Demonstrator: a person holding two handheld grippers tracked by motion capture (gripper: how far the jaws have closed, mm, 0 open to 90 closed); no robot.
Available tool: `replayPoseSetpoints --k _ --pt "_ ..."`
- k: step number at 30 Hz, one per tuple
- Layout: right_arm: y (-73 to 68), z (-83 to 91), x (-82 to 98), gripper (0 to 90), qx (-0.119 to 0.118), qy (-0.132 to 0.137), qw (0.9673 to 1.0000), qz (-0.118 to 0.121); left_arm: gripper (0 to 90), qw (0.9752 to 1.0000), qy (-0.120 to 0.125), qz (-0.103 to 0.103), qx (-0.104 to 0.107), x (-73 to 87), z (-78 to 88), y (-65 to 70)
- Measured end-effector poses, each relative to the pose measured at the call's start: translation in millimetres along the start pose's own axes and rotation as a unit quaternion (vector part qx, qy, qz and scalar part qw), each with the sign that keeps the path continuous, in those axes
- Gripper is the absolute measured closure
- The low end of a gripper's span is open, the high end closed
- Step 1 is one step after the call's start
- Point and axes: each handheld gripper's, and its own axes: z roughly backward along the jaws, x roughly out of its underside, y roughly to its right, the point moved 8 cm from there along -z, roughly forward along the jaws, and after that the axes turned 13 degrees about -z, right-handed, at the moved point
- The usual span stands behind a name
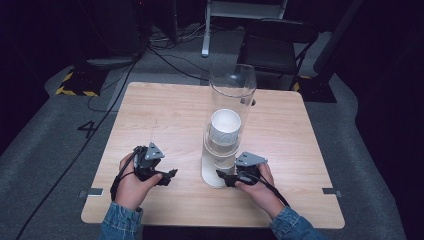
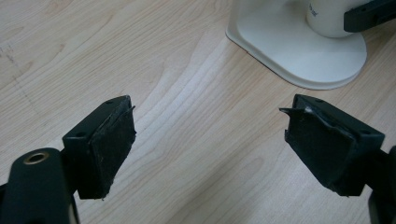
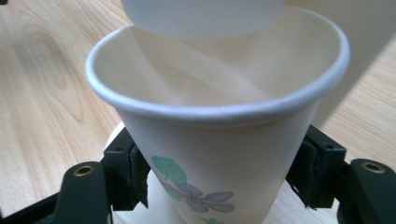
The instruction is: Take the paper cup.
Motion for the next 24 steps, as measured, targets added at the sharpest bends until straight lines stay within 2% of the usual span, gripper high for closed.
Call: replayPoseSetpoints --k 8,14,17,19,20,24 --pt "12.3 17.4 1.0 31.7 0.038 -0.002 0.9991 0.015 15.8 1.0 0.0 -0.004 0.009 -7.1 -11.6 -0.3" --pt "22.1 28.7 2.2 31.7 0.052 0.002 0.9986 0.006 15.8 0.9999 -0.001 -0.005 0.012 -12.3 -19.4 -0.8" --pt "27.6 37.0 0.3 31.6 0.057 0.009 0.9983 -0.002 15.9 0.9999 0.0 -0.006 0.015 -15.0 -22.1 -2.0" --pt "32.8 47.1 -5.3 31.6 0.061 0.024 0.9978 -0.009 15.9 0.9999 -0.003 -0.004 0.01 -15.4 -22.7 -4.3" --pt "32.8 47.1 -5.3 31.6 0.061 0.024 0.9978 -0.009 15.9 1.0 -0.002 0.001 0.009 -15.7 -23.2 -5.0" --pt "43.5 64.9 -17.3 31.7 0.061 0.052 0.9965 -0.023 15.7 0.9999 -0.003 0.015 -0.001 -14.6 -23.7 -10.3"
